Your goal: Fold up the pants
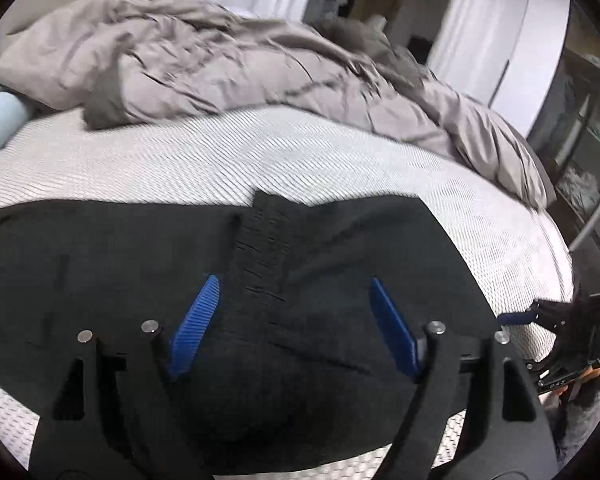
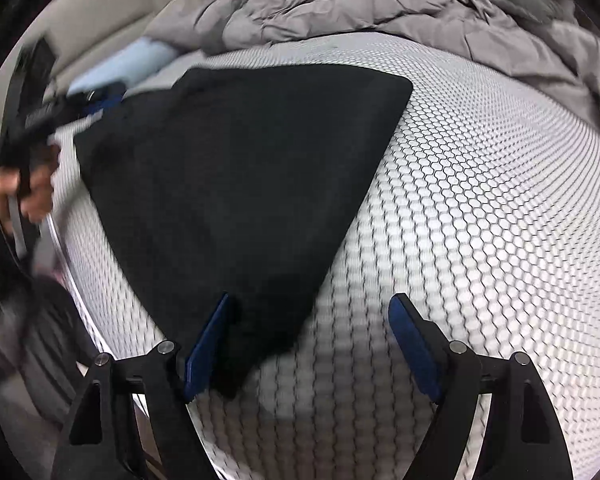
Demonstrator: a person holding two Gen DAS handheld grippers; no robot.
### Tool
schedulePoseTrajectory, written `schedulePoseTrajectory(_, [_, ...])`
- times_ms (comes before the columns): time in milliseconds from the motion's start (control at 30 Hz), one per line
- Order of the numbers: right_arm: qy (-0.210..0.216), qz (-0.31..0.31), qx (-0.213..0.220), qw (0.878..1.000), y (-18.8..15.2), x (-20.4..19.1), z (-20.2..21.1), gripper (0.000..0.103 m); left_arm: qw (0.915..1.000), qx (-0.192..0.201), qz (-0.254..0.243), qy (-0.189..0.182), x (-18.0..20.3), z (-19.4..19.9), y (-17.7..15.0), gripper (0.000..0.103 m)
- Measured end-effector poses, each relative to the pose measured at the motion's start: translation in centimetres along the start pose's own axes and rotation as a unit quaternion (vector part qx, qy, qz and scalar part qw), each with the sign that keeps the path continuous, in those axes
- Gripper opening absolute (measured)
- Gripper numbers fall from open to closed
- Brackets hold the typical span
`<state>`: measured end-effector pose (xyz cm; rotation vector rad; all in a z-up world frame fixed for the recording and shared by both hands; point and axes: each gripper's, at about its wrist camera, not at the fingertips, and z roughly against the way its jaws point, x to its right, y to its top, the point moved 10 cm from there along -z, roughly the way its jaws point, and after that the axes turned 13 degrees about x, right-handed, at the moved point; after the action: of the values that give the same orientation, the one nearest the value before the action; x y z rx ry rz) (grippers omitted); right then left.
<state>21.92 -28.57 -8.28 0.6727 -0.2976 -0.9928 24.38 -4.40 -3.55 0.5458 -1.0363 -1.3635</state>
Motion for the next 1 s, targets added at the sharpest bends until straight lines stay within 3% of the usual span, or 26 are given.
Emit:
schedulePoseTrajectory(133, [0.01,-0.015,0.015,1.0,0.3,0.2,1.1,0.081,0.9989,-0.026,-0.016,-0.035,4.1,-0.9,-2.3,0.075])
schedulePoseTrajectory(233, [0.018,-0.038,0.02,0.999,0.5,0.5,1.2,0.081,0.9955,-0.036,-0.055,-0.068,8.4,-1.3,-3.7,0.076])
schedulePoseTrajectory(333, [0.037,-0.061,0.019,0.997,0.1,-0.1,1.2,0.061,0.991,-0.043,-0.103,-0.073,11.6,-2.2,-5.1,0.076])
schedulePoseTrajectory(400, [0.055,-0.084,0.021,0.995,-0.2,-0.8,1.2,0.045,0.9885,-0.065,-0.11,-0.08,13.4,-3.5,-6.3,0.075])
schedulePoseTrajectory(467, [0.079,-0.098,0.024,0.992,-0.5,-1.6,1.5,0.037,0.9864,-0.091,-0.108,-0.084,14.4,-4.7,-7.6,0.075])
schedulePoseTrajectory(633, [0.09,-0.12,0.017,0.988,-1.2,-2.2,1.4,0.036,0.9826,-0.122,-0.131,-0.048,15.6,-8.0,-9.4,0.08])
schedulePoseTrajectory(667, [0.092,-0.127,0.014,0.987,-1.3,-2.3,1.1,0.03,0.9836,-0.125,-0.122,-0.044,15.8,-8.4,-9.3,0.08])
schedulePoseTrajectory(700, [0.094,-0.134,0.014,0.986,-1.2,-2.4,0.8,0.013,0.9847,-0.125,-0.114,-0.041,15.9,-8.7,-9.2,0.08])
schedulePoseTrajectory(767, [0.109,-0.155,0.025,0.982,-0.4,-2.8,1.0,0.004,0.9862,-0.127,-0.099,-0.038,16.1,-9.3,-9.0,0.08])
schedulePoseTrajectory(900, [0.141,-0.156,0.059,0.976,1.1,-3.7,3.4,0.003,0.9872,-0.136,-0.075,-0.035,15.2,-10.0,-8.2,0.08])
schedulePoseTrajectory(1000, [0.144,-0.116,0.027,0.982,-0.6,-4.9,3.6,0.003,0.987,-0.137,-0.073,-0.04,15.1,-10.0,-8.0,0.08])
